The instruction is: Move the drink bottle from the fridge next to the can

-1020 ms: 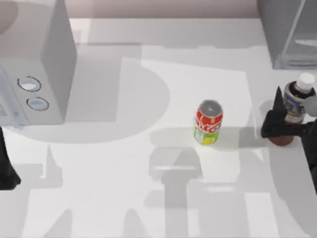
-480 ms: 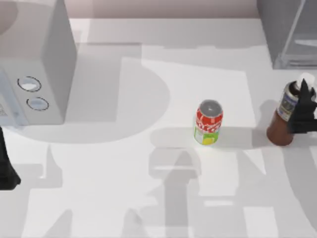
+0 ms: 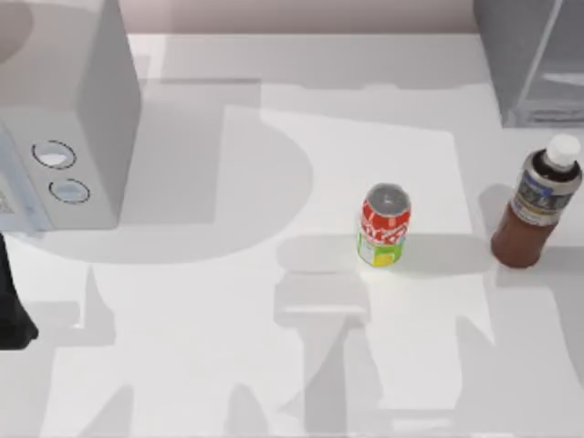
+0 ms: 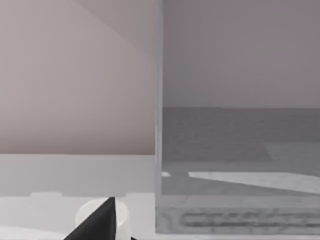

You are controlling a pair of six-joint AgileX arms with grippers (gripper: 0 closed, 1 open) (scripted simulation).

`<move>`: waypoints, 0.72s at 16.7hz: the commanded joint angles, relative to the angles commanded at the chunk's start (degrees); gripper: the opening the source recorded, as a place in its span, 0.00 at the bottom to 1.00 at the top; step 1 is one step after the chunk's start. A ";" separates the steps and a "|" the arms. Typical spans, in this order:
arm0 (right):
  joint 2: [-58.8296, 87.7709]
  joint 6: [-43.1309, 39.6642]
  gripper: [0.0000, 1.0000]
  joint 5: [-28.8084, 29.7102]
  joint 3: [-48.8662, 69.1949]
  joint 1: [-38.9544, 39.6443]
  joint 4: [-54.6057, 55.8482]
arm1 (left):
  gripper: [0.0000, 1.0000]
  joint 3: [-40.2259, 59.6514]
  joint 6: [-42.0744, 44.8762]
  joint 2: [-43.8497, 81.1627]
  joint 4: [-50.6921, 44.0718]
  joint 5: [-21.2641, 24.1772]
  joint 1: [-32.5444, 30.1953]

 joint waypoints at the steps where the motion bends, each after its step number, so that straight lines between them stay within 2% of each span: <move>1: -4.21 -0.02 1.00 -0.88 -0.41 -0.82 -3.49 | 1.00 0.00 0.00 0.00 0.00 0.00 0.00; 8: -37.01 -0.13 1.00 -8.27 -4.00 -7.68 -32.33 | 1.00 0.00 0.00 0.00 0.00 0.00 0.00; 12: -46.60 -0.17 1.00 -11.79 -5.66 -10.94 -40.90 | 1.00 0.00 0.00 0.00 0.00 0.00 0.00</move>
